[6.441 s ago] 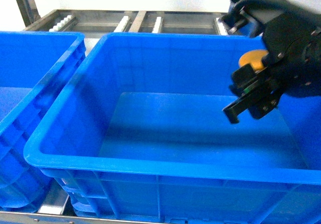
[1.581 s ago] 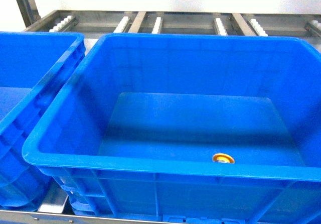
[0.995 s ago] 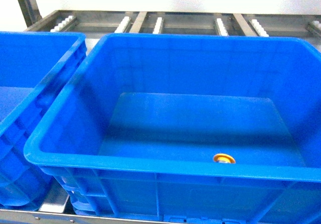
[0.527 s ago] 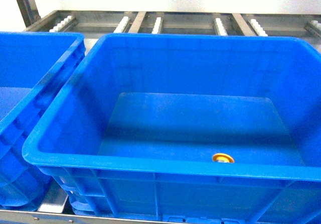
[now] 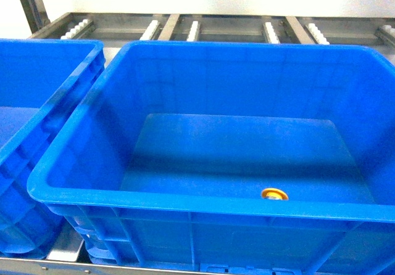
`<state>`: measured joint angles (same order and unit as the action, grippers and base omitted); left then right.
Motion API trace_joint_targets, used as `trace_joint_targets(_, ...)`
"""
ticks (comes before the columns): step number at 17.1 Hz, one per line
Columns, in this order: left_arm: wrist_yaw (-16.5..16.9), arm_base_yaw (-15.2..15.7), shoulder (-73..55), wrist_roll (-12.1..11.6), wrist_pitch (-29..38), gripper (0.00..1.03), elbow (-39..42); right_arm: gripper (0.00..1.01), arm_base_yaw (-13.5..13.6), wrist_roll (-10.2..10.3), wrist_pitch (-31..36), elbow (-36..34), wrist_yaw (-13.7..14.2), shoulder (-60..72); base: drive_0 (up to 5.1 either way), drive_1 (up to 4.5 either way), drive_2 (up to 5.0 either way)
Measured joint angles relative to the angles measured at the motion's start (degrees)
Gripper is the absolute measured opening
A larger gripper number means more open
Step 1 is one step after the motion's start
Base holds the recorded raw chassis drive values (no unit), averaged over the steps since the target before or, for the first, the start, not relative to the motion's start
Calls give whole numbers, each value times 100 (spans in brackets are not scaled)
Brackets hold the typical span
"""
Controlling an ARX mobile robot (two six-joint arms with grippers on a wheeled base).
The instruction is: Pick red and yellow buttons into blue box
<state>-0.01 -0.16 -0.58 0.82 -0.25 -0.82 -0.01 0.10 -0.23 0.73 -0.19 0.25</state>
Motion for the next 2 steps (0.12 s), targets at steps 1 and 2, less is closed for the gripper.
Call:
trace_joint_targets(1,0,0,0,0,0,76,2,79,0,0,0,0,0,0,0,0,0)
trace_joint_targets(2,0,0,0,0,0,86,0,90,0,0,0,0,0,0,0,0,0)
